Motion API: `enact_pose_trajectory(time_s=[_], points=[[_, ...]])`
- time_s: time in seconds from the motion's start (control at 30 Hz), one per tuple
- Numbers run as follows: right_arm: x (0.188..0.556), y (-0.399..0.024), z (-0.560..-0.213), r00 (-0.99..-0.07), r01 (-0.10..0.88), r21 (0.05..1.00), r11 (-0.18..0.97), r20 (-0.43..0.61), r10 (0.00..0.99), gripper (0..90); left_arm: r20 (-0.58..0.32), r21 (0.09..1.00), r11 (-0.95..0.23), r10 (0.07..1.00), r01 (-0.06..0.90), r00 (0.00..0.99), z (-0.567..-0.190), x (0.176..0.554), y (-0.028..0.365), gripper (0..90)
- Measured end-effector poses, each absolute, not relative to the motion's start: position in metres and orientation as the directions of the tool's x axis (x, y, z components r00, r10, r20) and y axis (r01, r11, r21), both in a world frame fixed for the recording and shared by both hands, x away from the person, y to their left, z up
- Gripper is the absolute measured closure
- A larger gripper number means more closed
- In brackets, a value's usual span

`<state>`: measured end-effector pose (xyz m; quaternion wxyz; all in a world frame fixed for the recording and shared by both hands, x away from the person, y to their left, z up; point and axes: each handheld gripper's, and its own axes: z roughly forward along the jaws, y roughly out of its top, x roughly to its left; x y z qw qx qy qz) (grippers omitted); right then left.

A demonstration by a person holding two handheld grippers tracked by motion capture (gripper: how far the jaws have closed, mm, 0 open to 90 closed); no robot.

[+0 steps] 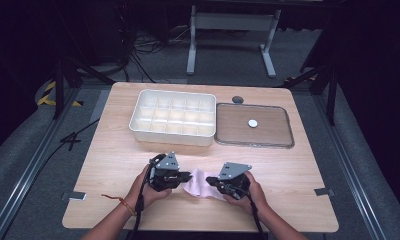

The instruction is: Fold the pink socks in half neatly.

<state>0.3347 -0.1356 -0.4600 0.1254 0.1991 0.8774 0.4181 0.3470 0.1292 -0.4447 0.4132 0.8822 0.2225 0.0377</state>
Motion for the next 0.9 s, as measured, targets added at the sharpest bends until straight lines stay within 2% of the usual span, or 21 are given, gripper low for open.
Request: enact_pose_trajectory(time_s=[0.27,0.4,0.6,0.77,0.9], points=[[0.337,-0.159,-0.458,-0.876,0.276,0.772,0.572,-0.042,0.480,90.0,-0.108,0.742,-0.567,0.424,0.356,0.899,-0.443,0.347,0.130,84.6],[0.337,-0.151,-0.463,-0.890,0.262,0.758,0.598,-0.050,0.453,89.9,-0.099,0.732,-0.587,0.411,0.346,0.906,-0.443,0.347,0.127,84.5],[0.337,-0.134,-0.461,-0.908,0.242,0.782,0.575,-0.026,0.417,90.0,-0.094,0.725,-0.597,0.410,0.345,0.907,-0.444,0.346,0.126,84.4],[0.335,-0.115,-0.473,-0.917,0.242,0.735,0.634,-0.039,0.396,90.0,-0.089,0.731,-0.595,0.402,0.333,0.911,-0.443,0.344,0.126,84.4],[0.337,-0.112,-0.476,-0.919,0.241,0.736,0.633,-0.037,0.392,90.0,-0.085,0.733,-0.597,0.395,0.326,0.915,-0.441,0.340,0.128,84.5]])
